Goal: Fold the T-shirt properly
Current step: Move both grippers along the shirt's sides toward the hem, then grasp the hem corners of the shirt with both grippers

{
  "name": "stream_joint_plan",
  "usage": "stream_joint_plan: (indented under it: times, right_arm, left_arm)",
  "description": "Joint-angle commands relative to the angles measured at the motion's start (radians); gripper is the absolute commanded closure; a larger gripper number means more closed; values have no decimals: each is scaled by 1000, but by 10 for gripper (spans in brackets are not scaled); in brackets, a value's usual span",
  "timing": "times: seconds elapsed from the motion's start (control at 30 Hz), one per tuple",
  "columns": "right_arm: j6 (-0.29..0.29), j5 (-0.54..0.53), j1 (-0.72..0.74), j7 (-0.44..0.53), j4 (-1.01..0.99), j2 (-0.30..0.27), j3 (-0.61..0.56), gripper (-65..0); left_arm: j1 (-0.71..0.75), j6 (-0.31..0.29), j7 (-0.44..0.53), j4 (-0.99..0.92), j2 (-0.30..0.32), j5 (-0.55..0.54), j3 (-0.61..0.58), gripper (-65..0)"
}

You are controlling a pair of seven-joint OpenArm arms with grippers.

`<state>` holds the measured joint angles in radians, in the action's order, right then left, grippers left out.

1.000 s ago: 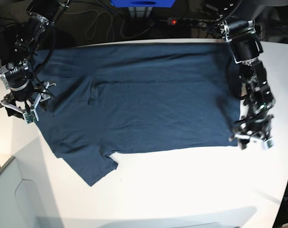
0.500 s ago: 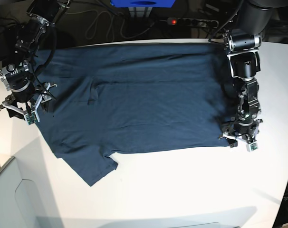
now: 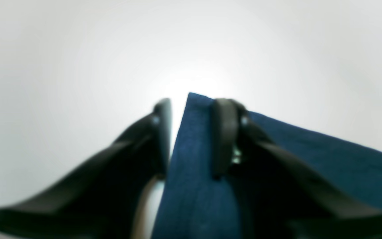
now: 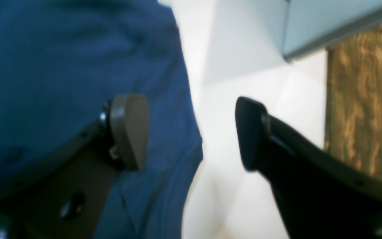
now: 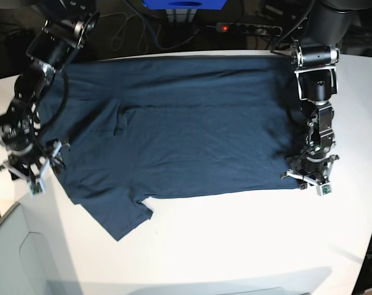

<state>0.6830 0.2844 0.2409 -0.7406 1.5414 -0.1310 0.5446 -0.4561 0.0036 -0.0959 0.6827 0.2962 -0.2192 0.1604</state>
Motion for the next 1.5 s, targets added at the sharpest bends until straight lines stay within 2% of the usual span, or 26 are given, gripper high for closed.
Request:
stream_joint_plan:
  times: [0.0,0.17,0.37,0.4,0.47,0.6,0.7,0.73,0.93,1.23,1.3,1.37,1.47]
  right_arm:
    - [15,-14,61,28,-40,-22,-1,-393]
    - [15,-14,275,51,-382,-68,-2,-393]
    - [15,-14,406,283,-734,-104,-2,-394]
    - [-7,-14,414,326,-776,-108,-4,-394]
    - [-13,-14,415,399,-841,-112,-37,-394]
    - [-36,-14,407,505,-884,-131,-133,-395]
    - [-164,-14,387,537,-892,-137,-165,-396]
    - [-190,-14,383,556,-892,-138,-169,-396]
    - [-286,-14,375,599,-931,-135,-171,-396]
    - [-293,-15,380,660,-1028,-132,-171,-390]
    - [-293,-15,378,660,-1028,-132,-171,-353]
    - [-293,-15,378,660,-1028,-132,-171,-260]
    - [-293,-15,378,662,-1024,-132,-171,-83]
  left_arm:
    - [-16,-3,-12,10,8,2,1,-135]
    - [1,-3,-12,10,8,2,0,-4]
    - [16,-1,-14,10,8,2,0,0]
    - [26,-1,-14,16,8,2,0,0]
    - [33,-1,-15,19,10,2,0,0]
    - [49,-1,-17,19,10,2,3,0]
    - [55,-1,-15,19,24,2,0,0]
    - [55,-1,-15,16,25,2,0,0]
    - [55,-1,-17,15,30,2,0,0]
    - [64,-1,-15,13,30,2,0,0]
    - [67,-1,-14,15,28,2,0,0]
    - [67,-1,-14,16,27,2,0,0]
    - [67,-1,-15,19,25,2,0,0]
